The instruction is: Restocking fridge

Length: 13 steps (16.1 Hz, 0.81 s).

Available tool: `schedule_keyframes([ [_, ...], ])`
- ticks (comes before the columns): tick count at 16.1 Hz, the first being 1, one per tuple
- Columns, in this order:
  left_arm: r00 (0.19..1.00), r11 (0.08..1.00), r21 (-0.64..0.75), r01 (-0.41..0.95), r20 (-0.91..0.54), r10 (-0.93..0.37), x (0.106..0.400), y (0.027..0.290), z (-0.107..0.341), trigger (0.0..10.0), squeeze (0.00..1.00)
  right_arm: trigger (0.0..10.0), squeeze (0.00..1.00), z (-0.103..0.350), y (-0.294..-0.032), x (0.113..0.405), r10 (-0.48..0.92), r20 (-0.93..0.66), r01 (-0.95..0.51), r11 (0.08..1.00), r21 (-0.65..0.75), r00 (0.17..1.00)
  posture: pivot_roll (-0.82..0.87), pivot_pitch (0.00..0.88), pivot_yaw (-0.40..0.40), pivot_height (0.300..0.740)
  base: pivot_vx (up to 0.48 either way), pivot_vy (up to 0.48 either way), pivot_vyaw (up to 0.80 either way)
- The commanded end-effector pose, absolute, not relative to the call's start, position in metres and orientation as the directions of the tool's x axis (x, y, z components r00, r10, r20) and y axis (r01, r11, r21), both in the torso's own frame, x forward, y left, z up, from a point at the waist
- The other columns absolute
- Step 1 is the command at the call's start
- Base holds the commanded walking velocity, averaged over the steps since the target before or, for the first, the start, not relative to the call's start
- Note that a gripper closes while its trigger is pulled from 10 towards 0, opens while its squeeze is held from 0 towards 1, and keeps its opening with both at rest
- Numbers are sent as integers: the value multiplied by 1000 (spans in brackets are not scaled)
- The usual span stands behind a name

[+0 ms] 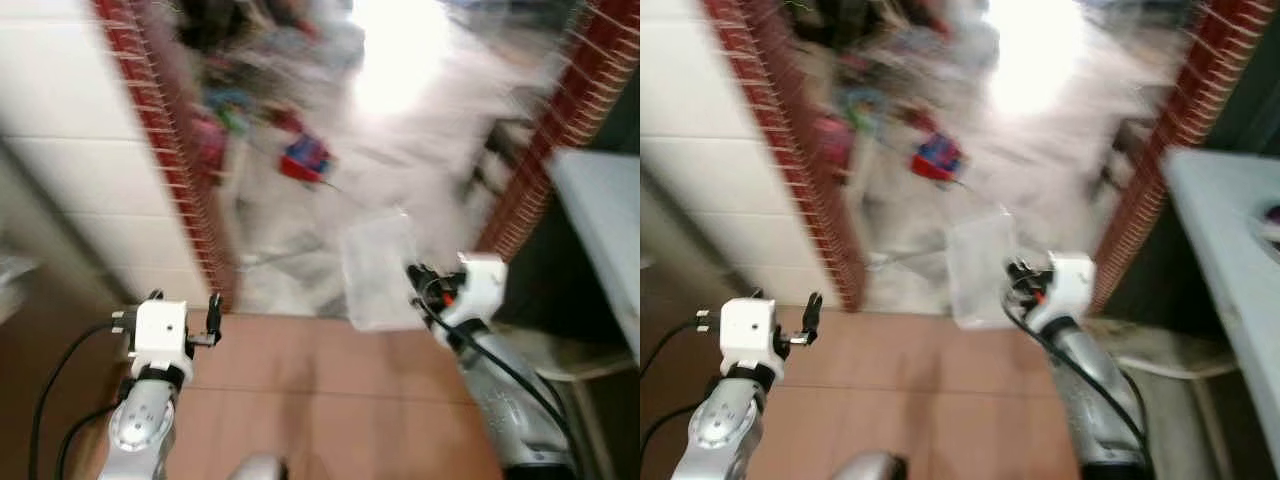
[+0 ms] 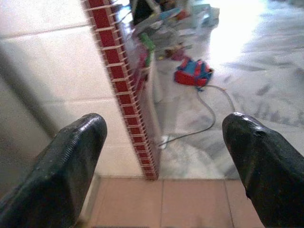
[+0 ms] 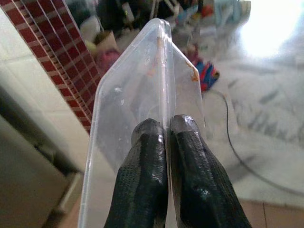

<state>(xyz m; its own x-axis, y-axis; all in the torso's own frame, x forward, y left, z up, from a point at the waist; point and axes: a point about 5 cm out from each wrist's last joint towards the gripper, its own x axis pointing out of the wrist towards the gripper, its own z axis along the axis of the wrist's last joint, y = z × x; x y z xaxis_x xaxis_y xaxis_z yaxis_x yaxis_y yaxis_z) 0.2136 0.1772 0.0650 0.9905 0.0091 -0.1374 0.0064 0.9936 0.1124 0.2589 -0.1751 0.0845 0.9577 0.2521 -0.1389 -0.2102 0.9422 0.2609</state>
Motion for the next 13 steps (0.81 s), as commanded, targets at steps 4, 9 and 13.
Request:
schedule_keyframes([
  [4,995,995,94,46,-97,-37,232,167,84,10000,0,10000,0,90,-179,262,208,-111,-174,950,259,972,27,0,45,740,0,66,744],
  [9,988,989,97,107,-121,-95,232,153,80,10000,0,10000,0,86,-184,260,198,-132,-159,953,259,971,33,0,29,740,0,452,460],
  [13,988,991,87,105,-120,-94,236,150,80,10000,0,10000,0,88,-182,267,201,-131,-161,951,262,971,31,0,22,740,0,476,411],
])
